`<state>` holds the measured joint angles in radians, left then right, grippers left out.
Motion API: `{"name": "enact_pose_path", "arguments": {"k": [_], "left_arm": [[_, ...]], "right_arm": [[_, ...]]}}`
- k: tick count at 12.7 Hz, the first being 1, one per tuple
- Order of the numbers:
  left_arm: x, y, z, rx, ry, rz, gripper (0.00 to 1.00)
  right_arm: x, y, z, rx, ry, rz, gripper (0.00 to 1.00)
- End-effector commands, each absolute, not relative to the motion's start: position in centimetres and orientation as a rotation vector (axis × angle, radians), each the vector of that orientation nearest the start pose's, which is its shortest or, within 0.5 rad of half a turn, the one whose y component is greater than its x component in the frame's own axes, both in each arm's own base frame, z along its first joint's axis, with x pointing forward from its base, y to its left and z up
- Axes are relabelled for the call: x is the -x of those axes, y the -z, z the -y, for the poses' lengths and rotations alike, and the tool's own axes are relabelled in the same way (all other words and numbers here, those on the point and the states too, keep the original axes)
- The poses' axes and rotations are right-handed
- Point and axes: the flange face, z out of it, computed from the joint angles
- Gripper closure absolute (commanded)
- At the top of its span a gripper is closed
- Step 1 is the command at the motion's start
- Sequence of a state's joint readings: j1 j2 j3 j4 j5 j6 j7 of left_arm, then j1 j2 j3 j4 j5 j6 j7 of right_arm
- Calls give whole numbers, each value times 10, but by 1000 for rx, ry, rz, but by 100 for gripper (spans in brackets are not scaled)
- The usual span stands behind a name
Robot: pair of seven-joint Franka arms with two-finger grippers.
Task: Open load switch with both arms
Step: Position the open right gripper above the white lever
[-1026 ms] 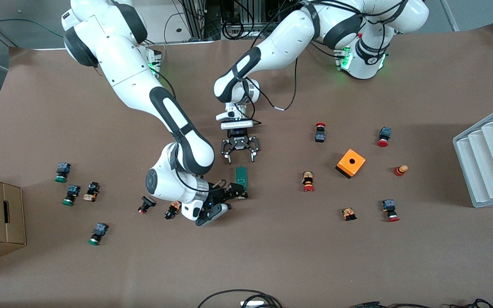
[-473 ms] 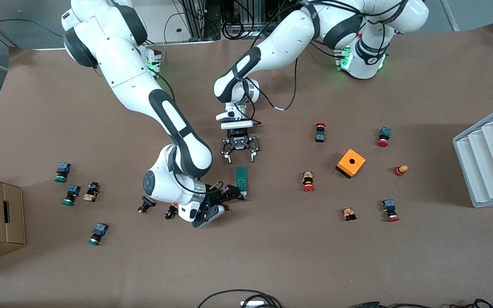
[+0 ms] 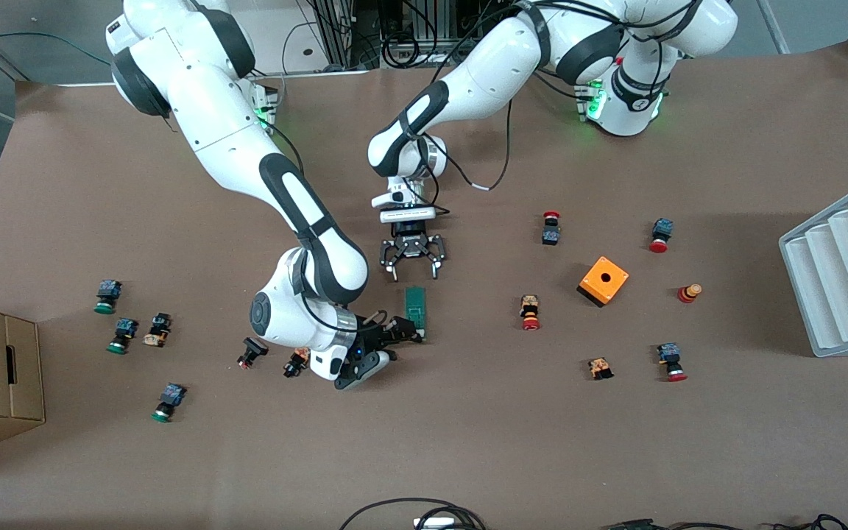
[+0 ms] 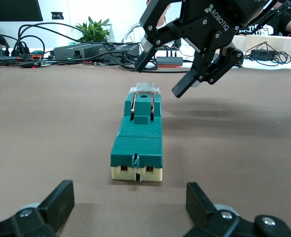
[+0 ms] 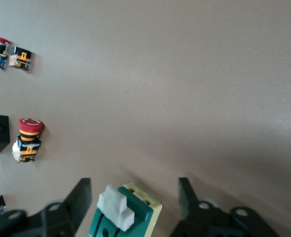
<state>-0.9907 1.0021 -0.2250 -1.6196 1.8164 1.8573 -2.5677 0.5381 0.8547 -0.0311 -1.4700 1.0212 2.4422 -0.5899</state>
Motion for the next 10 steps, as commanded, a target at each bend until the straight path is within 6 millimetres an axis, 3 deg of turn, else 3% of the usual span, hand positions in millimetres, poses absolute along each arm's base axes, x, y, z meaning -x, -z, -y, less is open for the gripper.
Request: {"name": "enact_pose_path", "arguments": {"k": [1,10], "left_arm": [[-311,-26,565,2506,1816,139,0],[-311,-26,566,2506,1817,141,0]], "right_arm": [[-634,-180,-363,2430,208,409,24],[-630,-176,-370,2436,215,420,33]]}}
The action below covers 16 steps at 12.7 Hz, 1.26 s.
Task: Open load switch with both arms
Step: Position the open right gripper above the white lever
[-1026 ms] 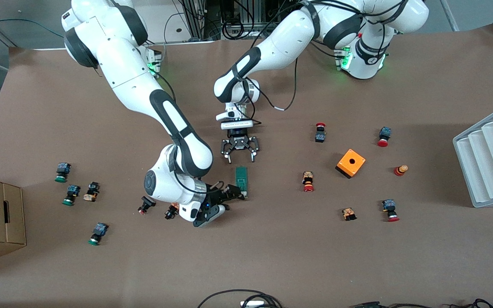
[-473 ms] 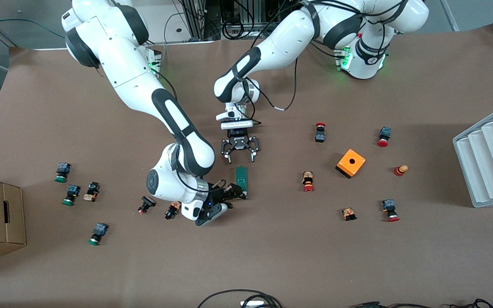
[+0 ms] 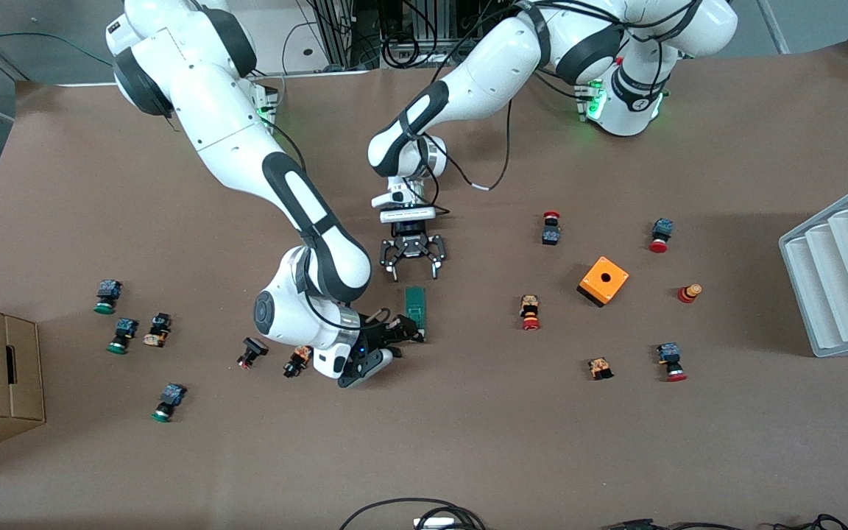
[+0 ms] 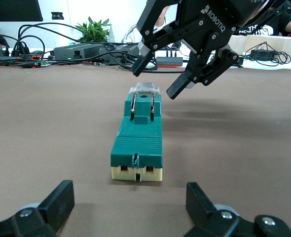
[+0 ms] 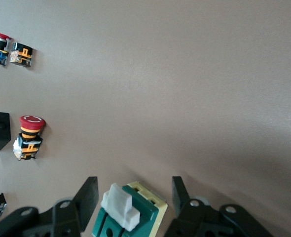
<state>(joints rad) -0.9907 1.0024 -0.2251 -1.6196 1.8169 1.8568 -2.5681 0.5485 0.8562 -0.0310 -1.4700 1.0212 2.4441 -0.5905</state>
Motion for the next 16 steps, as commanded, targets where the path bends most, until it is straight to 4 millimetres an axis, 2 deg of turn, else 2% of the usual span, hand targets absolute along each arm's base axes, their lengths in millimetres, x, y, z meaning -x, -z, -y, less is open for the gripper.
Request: {"name": "enact_pose_path", "arguments": {"k": [1,4,10,16], "left_arm": [[-311,-25,565,2506,1814,138,0],[-311,-25,565,2506,1814,138,0],[-310,-24,564,2505,1813,137,0],[-310,-23,564,2505,1811,136,0]], "right_arm": [[-628,-176,-375,2439,223,425,33],[-627,-176,-377,2442,232,428,34],[-627,-175,-375,2445,231,429,45],[-625,-174,-375,2445,223,427,48]]}}
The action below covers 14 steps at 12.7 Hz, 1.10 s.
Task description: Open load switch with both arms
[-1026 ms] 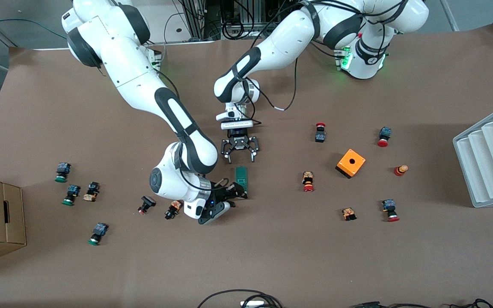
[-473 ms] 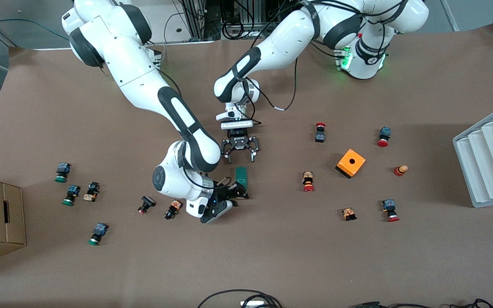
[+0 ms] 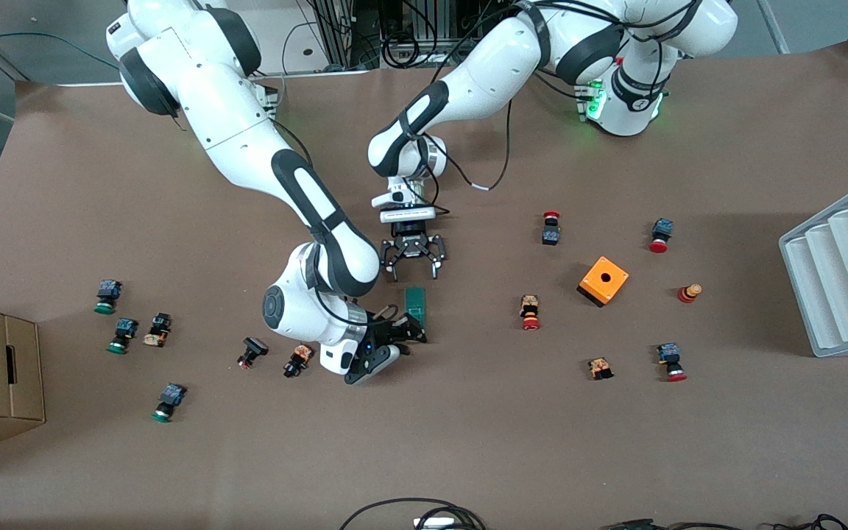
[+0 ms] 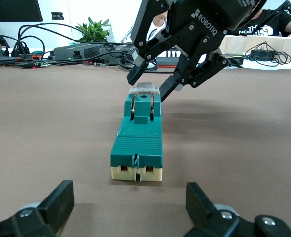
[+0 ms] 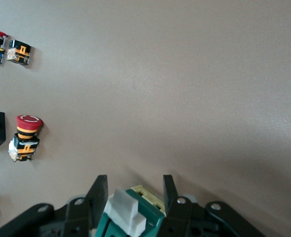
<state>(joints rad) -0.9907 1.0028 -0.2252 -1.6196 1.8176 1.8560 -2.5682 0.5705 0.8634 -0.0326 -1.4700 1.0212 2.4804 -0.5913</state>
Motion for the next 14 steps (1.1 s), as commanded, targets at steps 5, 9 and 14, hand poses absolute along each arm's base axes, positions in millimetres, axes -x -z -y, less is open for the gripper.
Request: {"name": "enact_pose_path", "arguments": {"k": [5,9,14], "left_arm": [[-310,-22,564,2505,1810,134,0],[-309,-22,564,2506,1810,132,0],[-309,-22,564,2505,1812,135,0]], "right_arm": [[-625,-174,-373,2448,219,417,52],[-625,-174,-373,2448,218,415,58],[-626,-176,-372,2447,220,406,58]]}}
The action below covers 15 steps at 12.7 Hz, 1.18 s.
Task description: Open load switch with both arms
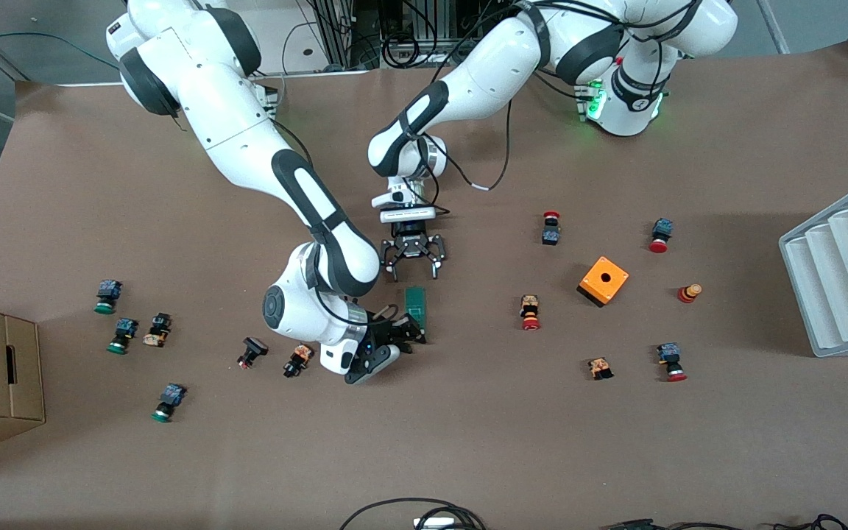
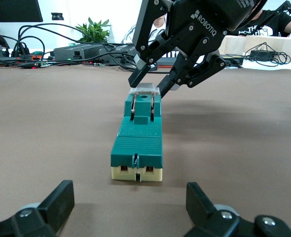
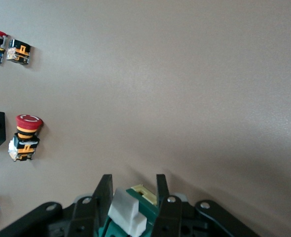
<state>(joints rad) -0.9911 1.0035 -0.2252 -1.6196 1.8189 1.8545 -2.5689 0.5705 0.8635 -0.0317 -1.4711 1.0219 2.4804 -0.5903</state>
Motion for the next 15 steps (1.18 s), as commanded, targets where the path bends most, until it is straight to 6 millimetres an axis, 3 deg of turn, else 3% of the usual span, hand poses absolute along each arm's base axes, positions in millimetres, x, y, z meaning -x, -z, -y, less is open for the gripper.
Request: {"name": "enact_pose_path", "arguments": {"k": [1,15], "left_arm": [[-309,-22,564,2505,1812,135,0],[-309,-22,564,2505,1812,135,0]], "right_arm": [[-626,-176,-373,2447,219,409,58],[-618,-182,-371,2444,197,408,60]]}}
